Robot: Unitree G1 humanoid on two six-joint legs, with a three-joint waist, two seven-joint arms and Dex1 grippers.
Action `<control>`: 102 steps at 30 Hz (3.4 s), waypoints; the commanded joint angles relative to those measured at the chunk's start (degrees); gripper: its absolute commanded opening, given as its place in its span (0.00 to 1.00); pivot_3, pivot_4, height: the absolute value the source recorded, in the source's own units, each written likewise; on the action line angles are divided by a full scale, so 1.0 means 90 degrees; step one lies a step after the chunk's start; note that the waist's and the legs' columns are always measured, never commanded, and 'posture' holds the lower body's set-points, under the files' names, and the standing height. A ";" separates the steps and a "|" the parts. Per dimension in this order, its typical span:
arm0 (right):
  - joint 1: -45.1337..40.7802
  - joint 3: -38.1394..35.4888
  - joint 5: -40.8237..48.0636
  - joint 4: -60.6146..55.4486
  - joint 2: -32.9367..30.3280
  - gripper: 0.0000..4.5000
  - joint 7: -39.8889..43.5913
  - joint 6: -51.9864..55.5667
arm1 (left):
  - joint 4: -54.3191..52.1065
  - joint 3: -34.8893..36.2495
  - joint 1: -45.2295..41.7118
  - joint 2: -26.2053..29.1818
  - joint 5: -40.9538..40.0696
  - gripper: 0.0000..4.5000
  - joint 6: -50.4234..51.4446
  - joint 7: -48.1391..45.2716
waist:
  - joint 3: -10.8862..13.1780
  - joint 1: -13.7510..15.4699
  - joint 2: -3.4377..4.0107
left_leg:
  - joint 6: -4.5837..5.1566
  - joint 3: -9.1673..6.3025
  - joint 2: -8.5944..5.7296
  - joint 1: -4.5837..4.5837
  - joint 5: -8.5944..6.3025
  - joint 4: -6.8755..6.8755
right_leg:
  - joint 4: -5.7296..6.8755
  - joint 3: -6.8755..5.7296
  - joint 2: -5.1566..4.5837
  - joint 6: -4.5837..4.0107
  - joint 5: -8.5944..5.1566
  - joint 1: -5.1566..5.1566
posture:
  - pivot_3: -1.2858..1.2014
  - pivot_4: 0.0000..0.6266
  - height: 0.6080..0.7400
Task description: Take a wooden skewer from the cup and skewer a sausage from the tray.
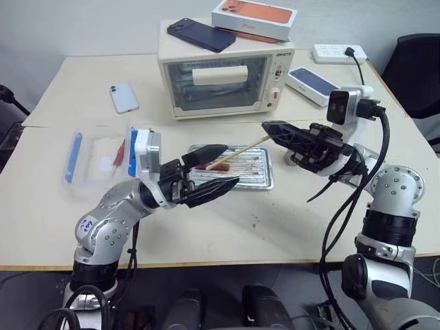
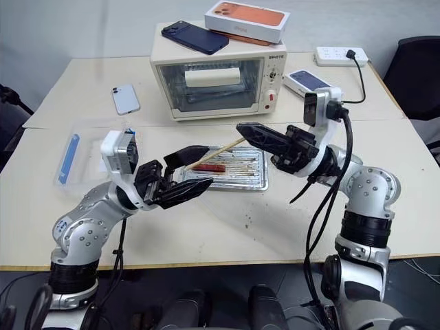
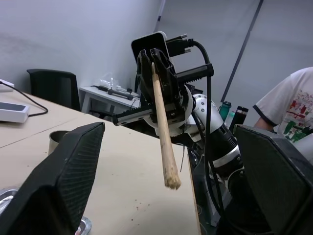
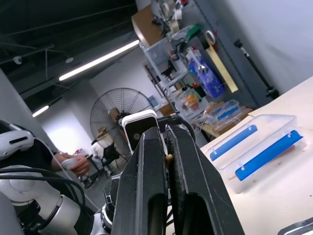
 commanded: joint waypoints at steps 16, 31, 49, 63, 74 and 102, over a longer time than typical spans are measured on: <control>0.0489 0.0275 0.0722 -0.0643 0.0020 0.00 -0.0765 -0.0494 | -0.0127 0.0020 -0.0101 -0.0029 -0.0016 0.01 -0.0063 0.0124 | 0.0000 0.0015 0.0000 | 0.0001 0.0000 0.0000 0.0000 0.0001 0.0000 | -0.0001 0.0002 0.0000 0.0000 0.0000 0.0001 | 0.52 0.24 1.00; 0.2698 0.0860 -0.3154 0.0259 -0.2670 0.78 0.2211 -0.5275 | -0.0140 0.1783 0.2244 0.1133 0.0754 0.00 -0.0926 -0.0015 | 0.0003 0.0014 -0.0007 | 0.0013 0.0021 0.0001 0.0001 -0.0005 -0.0019 | -0.0032 0.0010 0.0003 0.0001 0.0000 0.0002 | 0.52 0.24 1.00; -0.0157 0.3124 -0.4443 0.0523 -0.1478 0.99 0.0728 -0.3793 | -0.0244 0.2574 0.3548 0.1069 0.0785 0.00 -0.1213 0.0383 | 0.0009 -0.0085 -0.0009 | 0.0001 -0.0009 0.0017 0.0058 -0.0005 -0.0028 | -0.0054 -0.0002 0.0002 -0.0003 -0.0002 0.0069 | 0.52 0.24 1.00; -0.2490 0.4633 -0.6458 0.4307 0.1079 0.99 -0.0535 -0.4625 | -0.0433 0.2456 0.3656 0.0927 0.0754 0.00 -0.1261 0.0625 | 0.0004 -0.0160 -0.0019 | 0.0000 -0.0004 0.0002 0.0010 -0.0008 -0.0025 | -0.0031 -0.0001 -0.0003 -0.0006 -0.0002 0.0004 | 0.52 0.24 1.00; -0.2835 0.4559 -0.7049 0.5914 0.1523 0.54 -0.0363 -0.5584 | -0.0614 0.2415 0.3705 0.0898 0.0694 0.00 -0.1230 0.0767 | 0.0004 -0.0191 -0.0018 | -0.0002 0.0000 0.0003 0.0011 -0.0007 -0.0025 | -0.0019 0.0001 -0.0001 -0.0006 -0.0002 -0.0003 | 0.52 0.24 1.00; -0.2791 0.4133 -0.7375 0.6683 0.1595 0.26 -0.0296 -0.6271 | -0.0580 0.2340 0.3601 0.1004 0.0691 0.00 -0.1188 0.0736 | 0.0003 -0.0303 -0.0018 | -0.0006 0.0001 0.0004 0.0015 -0.0005 -0.0025 | 0.0003 0.0002 -0.0001 -0.0010 -0.0004 -0.0006 | 0.52 0.24 1.00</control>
